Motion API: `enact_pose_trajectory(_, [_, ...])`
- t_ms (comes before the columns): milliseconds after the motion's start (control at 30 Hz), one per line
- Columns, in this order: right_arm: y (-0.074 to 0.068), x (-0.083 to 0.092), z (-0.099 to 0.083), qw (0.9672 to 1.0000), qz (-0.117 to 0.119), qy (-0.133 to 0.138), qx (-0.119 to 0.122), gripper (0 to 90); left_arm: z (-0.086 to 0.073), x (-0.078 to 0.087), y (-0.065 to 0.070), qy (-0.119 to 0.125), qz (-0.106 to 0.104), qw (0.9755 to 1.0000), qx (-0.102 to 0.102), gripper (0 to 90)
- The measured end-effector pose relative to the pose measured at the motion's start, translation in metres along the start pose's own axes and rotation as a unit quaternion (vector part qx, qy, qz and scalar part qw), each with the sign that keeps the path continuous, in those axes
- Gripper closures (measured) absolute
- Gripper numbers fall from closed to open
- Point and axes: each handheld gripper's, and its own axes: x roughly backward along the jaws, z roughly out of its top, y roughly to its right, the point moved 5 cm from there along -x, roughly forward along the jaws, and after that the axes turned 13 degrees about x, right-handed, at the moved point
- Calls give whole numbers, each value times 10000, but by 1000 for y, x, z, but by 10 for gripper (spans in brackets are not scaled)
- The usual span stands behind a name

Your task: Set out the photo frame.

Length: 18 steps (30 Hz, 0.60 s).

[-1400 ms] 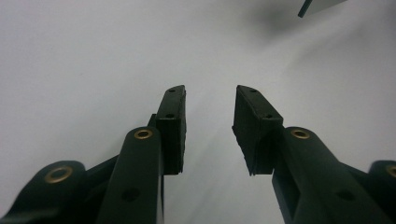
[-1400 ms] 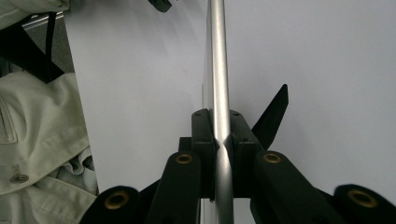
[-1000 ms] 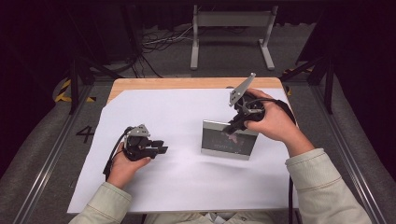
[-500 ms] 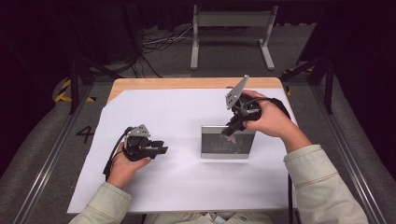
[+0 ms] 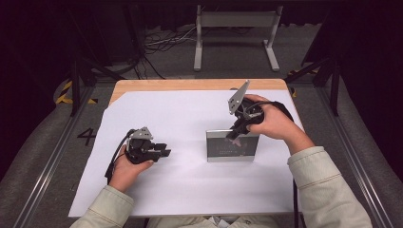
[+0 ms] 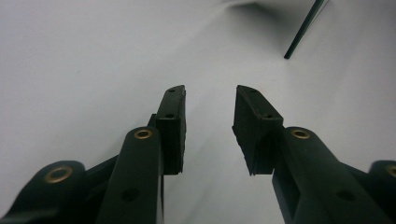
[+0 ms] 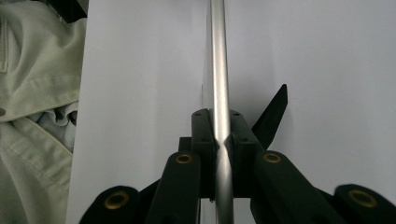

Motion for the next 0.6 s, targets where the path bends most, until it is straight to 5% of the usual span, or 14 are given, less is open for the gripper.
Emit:
enact_pose_trajectory(367, [3, 1, -7, 9996, -261, -119, 42, 809, 0, -1, 1, -7, 8, 10000, 24, 648])
enact_pose_trajectory(600, [7, 9, -9, 9973, -726, 123, -12, 603, -1, 0, 0, -11, 6, 10000, 10, 648])
